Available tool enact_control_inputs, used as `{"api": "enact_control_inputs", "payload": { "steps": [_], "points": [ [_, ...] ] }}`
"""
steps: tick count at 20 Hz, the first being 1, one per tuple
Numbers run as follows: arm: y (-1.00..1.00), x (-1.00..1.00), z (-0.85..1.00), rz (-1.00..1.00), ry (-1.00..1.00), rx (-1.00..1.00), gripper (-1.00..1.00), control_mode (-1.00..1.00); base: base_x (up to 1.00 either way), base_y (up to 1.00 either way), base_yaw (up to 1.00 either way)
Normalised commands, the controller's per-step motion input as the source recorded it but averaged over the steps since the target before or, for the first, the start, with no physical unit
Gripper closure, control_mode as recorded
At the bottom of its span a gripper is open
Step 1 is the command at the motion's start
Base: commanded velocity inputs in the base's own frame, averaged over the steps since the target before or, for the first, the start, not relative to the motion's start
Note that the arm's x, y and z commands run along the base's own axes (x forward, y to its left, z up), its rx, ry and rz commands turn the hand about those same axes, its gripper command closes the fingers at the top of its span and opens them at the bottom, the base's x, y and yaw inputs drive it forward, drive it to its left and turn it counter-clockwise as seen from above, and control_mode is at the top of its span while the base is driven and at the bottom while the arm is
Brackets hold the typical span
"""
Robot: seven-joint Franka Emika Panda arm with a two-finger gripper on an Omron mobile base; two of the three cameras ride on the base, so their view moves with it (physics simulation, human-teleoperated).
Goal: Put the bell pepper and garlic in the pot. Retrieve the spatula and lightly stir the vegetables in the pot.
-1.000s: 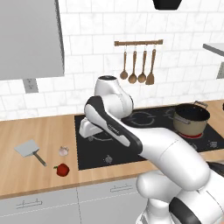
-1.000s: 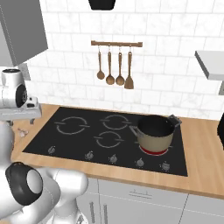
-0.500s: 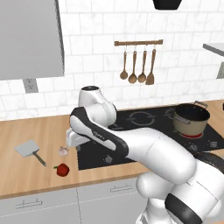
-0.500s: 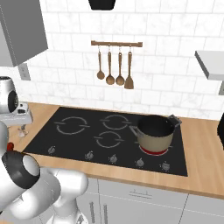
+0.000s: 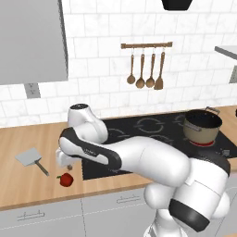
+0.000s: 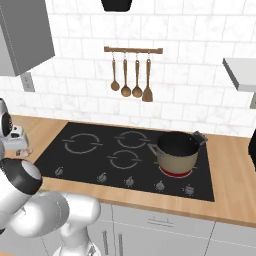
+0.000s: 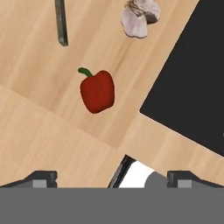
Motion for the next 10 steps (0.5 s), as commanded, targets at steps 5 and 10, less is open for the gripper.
{"api": "enact_control_inputs", "payload": {
  "steps": [5,10],
  "points": [
    [0.25,0.01,-0.35,0.00,0.00,0.00,-1.00,-1.00,0.00,0.00,0.00],
    [0.23,0.07,-0.33,0.00,0.01,0.00,-1.00,-1.00,0.00,0.00,0.00]
  ]
}}
